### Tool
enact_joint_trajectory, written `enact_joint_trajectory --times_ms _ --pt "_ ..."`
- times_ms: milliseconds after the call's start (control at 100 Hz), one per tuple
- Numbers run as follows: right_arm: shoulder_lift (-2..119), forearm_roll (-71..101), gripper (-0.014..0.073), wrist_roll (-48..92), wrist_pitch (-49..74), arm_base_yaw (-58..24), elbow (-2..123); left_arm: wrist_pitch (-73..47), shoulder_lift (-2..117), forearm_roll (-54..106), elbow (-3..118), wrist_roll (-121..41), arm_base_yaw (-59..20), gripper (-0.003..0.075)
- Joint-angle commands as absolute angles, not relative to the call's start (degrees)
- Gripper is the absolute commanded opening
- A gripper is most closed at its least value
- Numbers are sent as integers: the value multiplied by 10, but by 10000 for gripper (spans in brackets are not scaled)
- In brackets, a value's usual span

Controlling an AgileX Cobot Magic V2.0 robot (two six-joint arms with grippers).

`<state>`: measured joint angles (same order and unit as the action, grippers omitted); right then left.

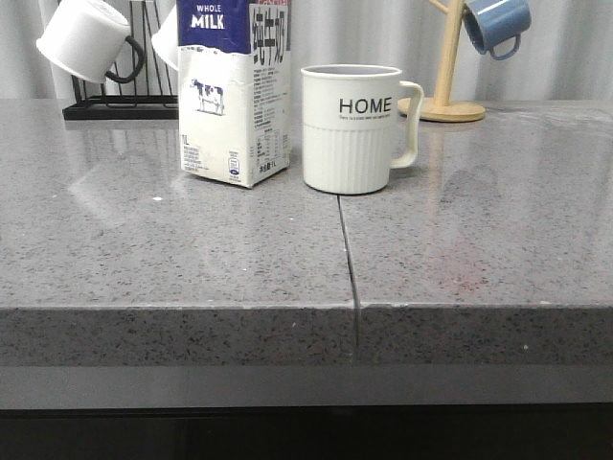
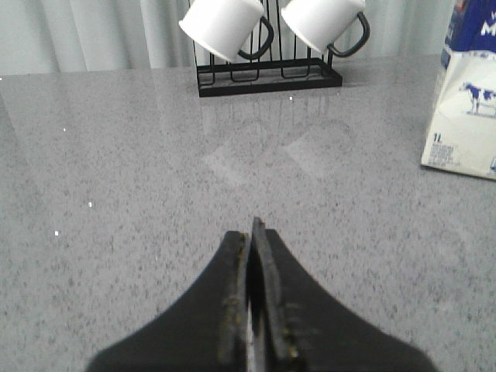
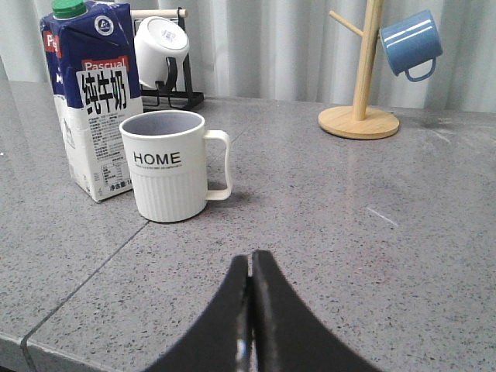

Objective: Place milk next to cup

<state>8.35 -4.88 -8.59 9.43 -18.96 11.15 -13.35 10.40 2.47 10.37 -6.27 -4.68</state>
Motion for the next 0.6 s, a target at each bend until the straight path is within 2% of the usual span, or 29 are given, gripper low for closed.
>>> enact_joint_trajectory --times_ms 0,110,320,590 --pt "88 -50 -67 -86 52 -190 126 -75 84 25 95 -64 -45 -21" --pt "88 -50 -67 -86 52 -190 126 -21 57 21 50 -64 -42 -21" --pt "88 -50 -67 -86 52 -190 126 -17 -23 11 -17 -58 -17 -21" --pt "88 -50 -67 -86 52 -190 126 -42 -19 4 -23 -55 -17 -20"
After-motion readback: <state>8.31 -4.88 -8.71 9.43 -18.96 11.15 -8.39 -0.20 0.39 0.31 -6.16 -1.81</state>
